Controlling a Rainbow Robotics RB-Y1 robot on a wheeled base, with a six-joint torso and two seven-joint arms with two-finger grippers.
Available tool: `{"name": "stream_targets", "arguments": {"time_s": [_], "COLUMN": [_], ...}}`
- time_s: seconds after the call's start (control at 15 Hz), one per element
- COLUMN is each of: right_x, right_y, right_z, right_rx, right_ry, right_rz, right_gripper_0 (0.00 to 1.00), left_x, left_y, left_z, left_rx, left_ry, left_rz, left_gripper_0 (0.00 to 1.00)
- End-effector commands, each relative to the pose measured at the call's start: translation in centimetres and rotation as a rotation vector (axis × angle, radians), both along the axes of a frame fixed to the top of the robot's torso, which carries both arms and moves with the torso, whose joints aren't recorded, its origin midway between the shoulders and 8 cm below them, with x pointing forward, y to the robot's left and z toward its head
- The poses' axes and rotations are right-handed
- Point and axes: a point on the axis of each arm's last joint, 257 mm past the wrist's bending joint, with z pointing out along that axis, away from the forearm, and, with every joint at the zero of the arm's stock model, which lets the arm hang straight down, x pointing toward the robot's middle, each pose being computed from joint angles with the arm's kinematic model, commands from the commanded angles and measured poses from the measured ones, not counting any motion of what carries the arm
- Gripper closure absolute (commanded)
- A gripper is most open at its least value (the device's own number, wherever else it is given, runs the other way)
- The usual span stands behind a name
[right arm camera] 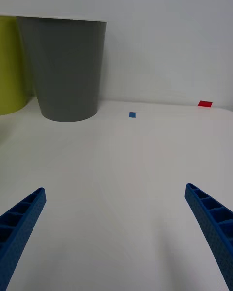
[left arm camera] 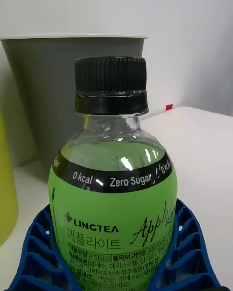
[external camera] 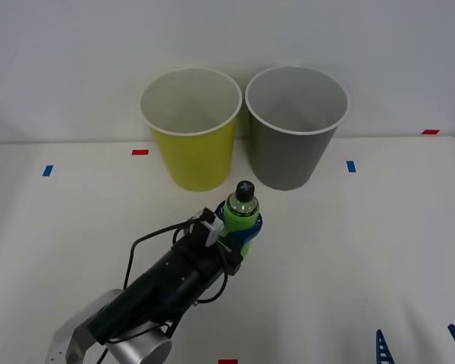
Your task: Put cans in the gray bin and PET bottles in the light green bin.
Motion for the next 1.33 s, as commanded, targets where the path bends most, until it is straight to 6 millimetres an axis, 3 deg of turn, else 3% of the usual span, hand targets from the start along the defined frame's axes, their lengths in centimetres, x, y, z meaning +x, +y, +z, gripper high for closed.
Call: {"name": "stream_targets", "arguments": {"time_s": [0.07, 0.4, 0.87, 1.07, 1.33], "right_x": [0.0, 0.0, 0.0, 0.0, 0.0], "right_y": [0.0, 0.0, 0.0, 0.0, 0.0], "right_z": [0.0, 0.0, 0.0, 0.0, 0.0], "right_rx": [0.0, 0.0, 0.0, 0.0, 0.0], "right_ry": [0.0, 0.0, 0.0, 0.0, 0.0], "right_rz": [0.0, 0.0, 0.0, 0.0, 0.0], "right_gripper_0": [0.0, 0.0, 0.0, 0.0, 0.0], "left_x": [0.9, 0.4, 1.0, 1.3, 0.5], "left_y": [1.3, 3.0, 8.9, 11.6, 13.2], "left_z": [2.9, 7.2, 13.6, 17.3, 21.0], "left_rx": [0.085, 0.172, 0.191, 0.145, 0.124], "left_ry": [0.042, 0.137, 0.166, 0.124, 0.107], "left_rz": [-0.001, 0.006, 0.121, 0.175, 0.203], "left_gripper_0": [1.0, 1.0, 1.0, 1.0, 1.0]}}
